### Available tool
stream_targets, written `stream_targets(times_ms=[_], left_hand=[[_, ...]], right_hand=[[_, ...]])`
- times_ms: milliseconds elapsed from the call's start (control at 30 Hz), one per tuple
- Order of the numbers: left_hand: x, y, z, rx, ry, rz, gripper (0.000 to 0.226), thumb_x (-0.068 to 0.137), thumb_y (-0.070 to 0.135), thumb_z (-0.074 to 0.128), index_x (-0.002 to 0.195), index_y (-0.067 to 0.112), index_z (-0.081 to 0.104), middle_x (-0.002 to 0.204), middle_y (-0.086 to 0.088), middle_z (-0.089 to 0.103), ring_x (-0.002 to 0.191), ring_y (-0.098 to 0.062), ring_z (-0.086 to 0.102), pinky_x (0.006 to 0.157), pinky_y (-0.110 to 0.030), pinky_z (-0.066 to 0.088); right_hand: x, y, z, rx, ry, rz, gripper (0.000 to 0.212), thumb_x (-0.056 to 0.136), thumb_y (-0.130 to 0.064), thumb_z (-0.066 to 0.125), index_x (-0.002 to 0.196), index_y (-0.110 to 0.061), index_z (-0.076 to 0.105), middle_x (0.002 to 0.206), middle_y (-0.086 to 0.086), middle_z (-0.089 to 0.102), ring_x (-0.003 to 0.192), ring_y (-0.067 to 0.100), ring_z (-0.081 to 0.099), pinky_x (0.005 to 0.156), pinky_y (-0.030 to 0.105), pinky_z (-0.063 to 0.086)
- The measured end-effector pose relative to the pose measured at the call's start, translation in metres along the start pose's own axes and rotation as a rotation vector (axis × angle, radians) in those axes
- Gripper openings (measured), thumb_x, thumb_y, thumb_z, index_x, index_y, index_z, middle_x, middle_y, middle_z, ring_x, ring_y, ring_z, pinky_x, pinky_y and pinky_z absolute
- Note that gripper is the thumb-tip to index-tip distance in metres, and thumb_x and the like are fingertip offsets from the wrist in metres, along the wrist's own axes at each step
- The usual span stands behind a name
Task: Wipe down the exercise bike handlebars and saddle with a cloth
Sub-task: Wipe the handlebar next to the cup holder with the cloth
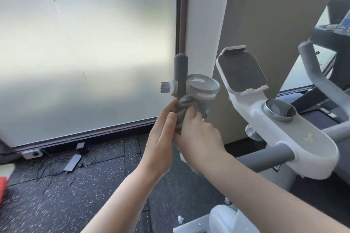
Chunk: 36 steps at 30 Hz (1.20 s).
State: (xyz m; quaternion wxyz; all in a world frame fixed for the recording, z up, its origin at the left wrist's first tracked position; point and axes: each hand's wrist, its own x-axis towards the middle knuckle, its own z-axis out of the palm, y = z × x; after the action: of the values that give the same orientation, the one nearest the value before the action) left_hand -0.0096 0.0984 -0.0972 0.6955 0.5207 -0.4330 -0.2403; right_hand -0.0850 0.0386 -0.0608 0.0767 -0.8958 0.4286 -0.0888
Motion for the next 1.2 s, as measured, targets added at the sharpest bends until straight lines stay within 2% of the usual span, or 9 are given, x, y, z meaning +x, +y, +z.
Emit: stream_targets(times_ms=[200,300,433,567,633,767,933,1067,1200], left_hand=[[0.01,0.002,0.002,0.062,0.026,0.019,0.049,0.093,0.048,0.038,0.136,0.025,0.05,0.142,0.007,0.051,0.135,-0.004,0.041,0.115,-0.032,0.029],[0.011,0.006,-0.004,0.013,0.016,-0.002,0.045,0.095,0.042,0.036,0.134,0.026,0.051,0.128,0.015,0.062,0.122,0.001,0.052,0.094,-0.015,0.043],[0.005,0.007,-0.015,0.103,0.005,0.045,0.044,0.097,0.036,0.031,0.134,0.023,0.051,0.117,0.035,0.061,0.117,0.016,0.048,0.09,0.0,0.032],[0.0,0.006,-0.022,0.14,0.028,0.062,0.049,0.096,0.045,0.034,0.135,0.02,0.052,0.133,0.018,0.056,0.127,0.008,0.044,0.099,-0.004,0.03],[-0.004,0.01,-0.027,0.177,0.0,0.061,0.049,0.097,0.045,0.033,0.137,0.024,0.051,0.136,0.02,0.053,0.129,0.009,0.041,0.099,-0.003,0.029],[-0.009,0.012,-0.039,0.187,-0.026,0.054,0.047,0.096,0.042,0.032,0.136,0.028,0.051,0.122,0.026,0.059,0.114,0.015,0.05,0.09,0.001,0.033],[-0.001,0.008,-0.035,0.166,-0.031,0.051,0.048,0.095,0.049,0.034,0.134,0.028,0.053,0.133,0.021,0.055,0.128,0.009,0.043,0.096,-0.002,0.029],[-0.001,0.009,-0.021,0.166,-0.007,0.086,0.044,0.096,0.038,0.032,0.132,0.024,0.054,0.132,0.017,0.056,0.126,0.007,0.045,0.099,-0.006,0.032],[0.003,0.005,-0.015,0.237,-0.056,0.169,0.046,0.096,0.043,0.034,0.133,0.022,0.054,0.14,0.011,0.051,0.135,-0.003,0.039,0.112,-0.029,0.031]], right_hand=[[0.045,-0.012,-0.019,0.235,-0.105,0.166,0.044,0.093,-0.029,0.05,0.126,-0.005,0.033,0.124,0.013,0.058,0.116,0.033,0.056,0.086,0.035,0.043],[0.015,-0.011,-0.007,0.058,-0.011,0.085,0.05,0.097,-0.038,0.045,0.13,-0.004,0.03,0.125,0.013,0.054,0.111,0.033,0.06,0.076,0.035,0.044],[0.009,-0.002,-0.007,-0.135,0.007,-0.016,0.054,0.099,-0.046,0.04,0.133,-0.006,0.03,0.125,0.012,0.052,0.108,0.031,0.061,0.072,0.033,0.042],[0.055,-0.006,-0.015,0.323,-0.106,0.136,0.062,0.093,-0.061,0.033,0.122,-0.011,0.055,0.118,0.011,0.062,0.109,0.033,0.059,0.087,0.038,0.047],[0.05,-0.003,-0.008,0.455,-0.069,0.144,0.063,0.095,-0.061,0.026,0.128,-0.016,0.054,0.124,0.011,0.06,0.111,0.035,0.057,0.089,0.04,0.045],[0.032,0.011,0.005,0.25,-0.109,0.075,0.051,0.101,-0.047,0.017,0.136,-0.02,0.042,0.127,0.015,0.051,0.108,0.039,0.054,0.086,0.043,0.045],[0.055,-0.003,-0.016,0.738,-0.143,0.177,0.058,0.102,-0.049,0.024,0.134,-0.01,0.053,0.13,0.017,0.057,0.12,0.034,0.052,0.104,0.043,0.039],[0.02,-0.005,-0.005,0.328,0.002,0.134,0.05,0.1,-0.051,0.026,0.132,-0.018,0.047,0.117,0.013,0.061,0.108,0.036,0.059,0.084,0.038,0.045],[-0.037,0.004,0.005,-0.13,0.168,0.029,0.055,0.098,-0.052,0.034,0.137,-0.014,0.027,0.114,0.005,0.06,0.095,0.03,0.065,0.065,0.035,0.042]])
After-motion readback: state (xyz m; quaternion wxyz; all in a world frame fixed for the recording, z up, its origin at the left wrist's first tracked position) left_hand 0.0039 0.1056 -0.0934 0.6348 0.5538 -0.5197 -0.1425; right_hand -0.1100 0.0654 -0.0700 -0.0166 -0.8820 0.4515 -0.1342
